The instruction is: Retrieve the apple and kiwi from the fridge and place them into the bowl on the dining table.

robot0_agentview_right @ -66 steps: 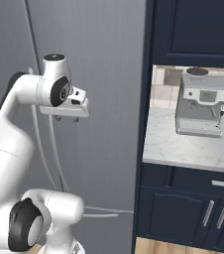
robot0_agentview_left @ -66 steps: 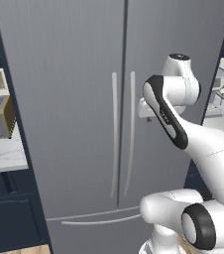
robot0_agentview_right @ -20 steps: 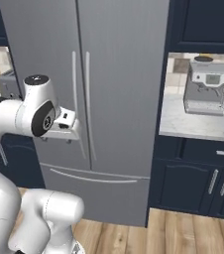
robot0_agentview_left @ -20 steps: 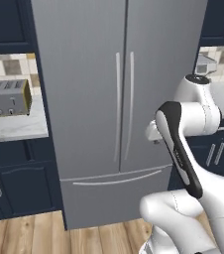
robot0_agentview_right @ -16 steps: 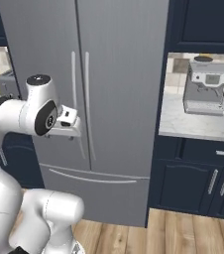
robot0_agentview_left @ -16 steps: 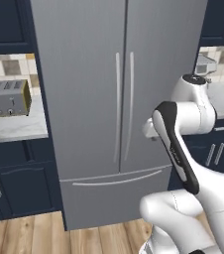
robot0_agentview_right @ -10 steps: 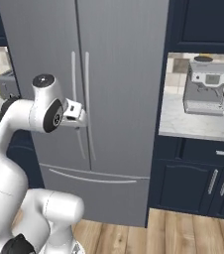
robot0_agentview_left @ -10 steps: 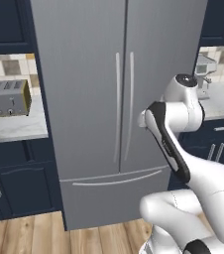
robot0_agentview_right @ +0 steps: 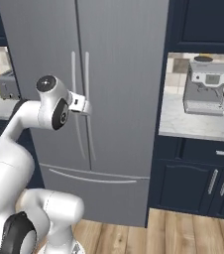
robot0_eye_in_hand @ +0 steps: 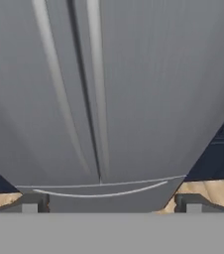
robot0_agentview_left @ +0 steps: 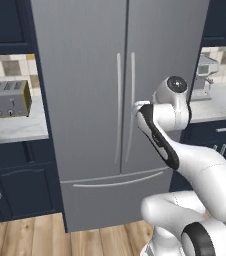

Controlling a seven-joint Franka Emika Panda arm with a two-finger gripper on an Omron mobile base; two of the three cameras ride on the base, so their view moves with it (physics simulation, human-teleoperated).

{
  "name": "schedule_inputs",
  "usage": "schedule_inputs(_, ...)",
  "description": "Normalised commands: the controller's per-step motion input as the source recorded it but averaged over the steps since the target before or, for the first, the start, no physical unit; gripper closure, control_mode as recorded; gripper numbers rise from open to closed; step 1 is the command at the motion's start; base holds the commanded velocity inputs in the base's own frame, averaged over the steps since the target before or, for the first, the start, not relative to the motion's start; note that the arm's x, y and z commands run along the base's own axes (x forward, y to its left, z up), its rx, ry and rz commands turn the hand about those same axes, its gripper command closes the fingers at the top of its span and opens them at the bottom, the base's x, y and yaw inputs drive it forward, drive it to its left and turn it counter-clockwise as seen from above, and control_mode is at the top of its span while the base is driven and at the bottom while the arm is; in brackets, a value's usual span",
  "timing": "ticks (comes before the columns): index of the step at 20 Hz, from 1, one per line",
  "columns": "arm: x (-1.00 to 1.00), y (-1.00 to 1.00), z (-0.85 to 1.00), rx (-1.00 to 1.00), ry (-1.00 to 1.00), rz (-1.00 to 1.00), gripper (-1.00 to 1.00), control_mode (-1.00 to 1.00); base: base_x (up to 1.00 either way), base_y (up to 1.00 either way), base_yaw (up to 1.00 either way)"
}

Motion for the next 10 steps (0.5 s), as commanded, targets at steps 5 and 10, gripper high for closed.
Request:
schedule_inputs(5,0.53,0.0,0.23,0.0,-0.02,0.0,-1.0,-1.0,0.0,0.0,0.0)
schedule_inputs(10,0.24,-0.06,0.05,0.02,-0.01,0.0,-1.0,-1.0,0.0,0.0,0.0)
